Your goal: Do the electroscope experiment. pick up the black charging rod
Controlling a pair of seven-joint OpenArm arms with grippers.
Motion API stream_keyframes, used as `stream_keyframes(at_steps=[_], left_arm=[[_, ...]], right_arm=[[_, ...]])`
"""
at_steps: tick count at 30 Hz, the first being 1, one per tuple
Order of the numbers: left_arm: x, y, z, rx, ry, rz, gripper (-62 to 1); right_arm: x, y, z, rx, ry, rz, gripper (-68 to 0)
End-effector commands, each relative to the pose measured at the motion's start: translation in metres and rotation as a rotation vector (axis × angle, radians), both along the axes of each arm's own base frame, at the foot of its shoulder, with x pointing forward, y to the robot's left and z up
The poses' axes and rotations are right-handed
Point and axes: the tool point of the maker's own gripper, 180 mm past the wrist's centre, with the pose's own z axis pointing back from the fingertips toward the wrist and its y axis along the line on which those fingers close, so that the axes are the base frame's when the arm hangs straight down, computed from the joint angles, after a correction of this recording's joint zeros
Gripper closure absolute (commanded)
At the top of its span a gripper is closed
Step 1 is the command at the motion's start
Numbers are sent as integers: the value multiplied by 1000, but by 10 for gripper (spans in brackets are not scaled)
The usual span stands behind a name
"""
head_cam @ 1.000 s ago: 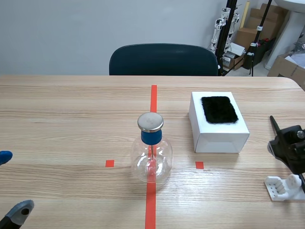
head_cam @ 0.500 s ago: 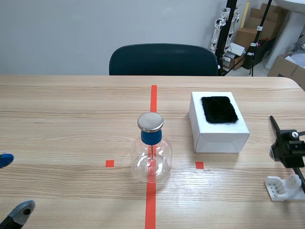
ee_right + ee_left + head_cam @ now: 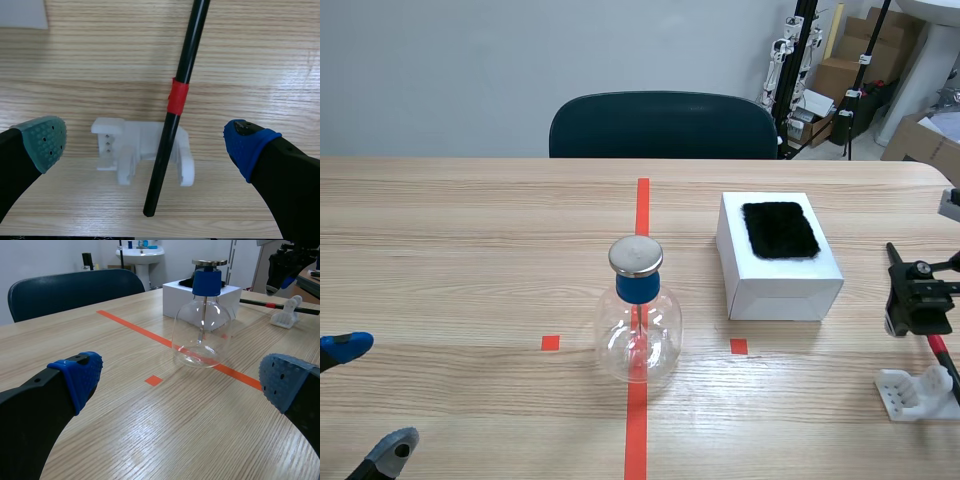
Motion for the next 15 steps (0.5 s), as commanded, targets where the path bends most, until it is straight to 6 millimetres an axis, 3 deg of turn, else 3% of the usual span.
stream_keyframes(at_steps=[1, 15], left_arm=[[3, 3, 12, -43, -46, 14, -623], [-3, 0, 4, -13, -17, -25, -623]], right_arm=[[12, -5, 8, -15, -26, -13, -655], [15, -9, -13, 1, 8, -64, -655]])
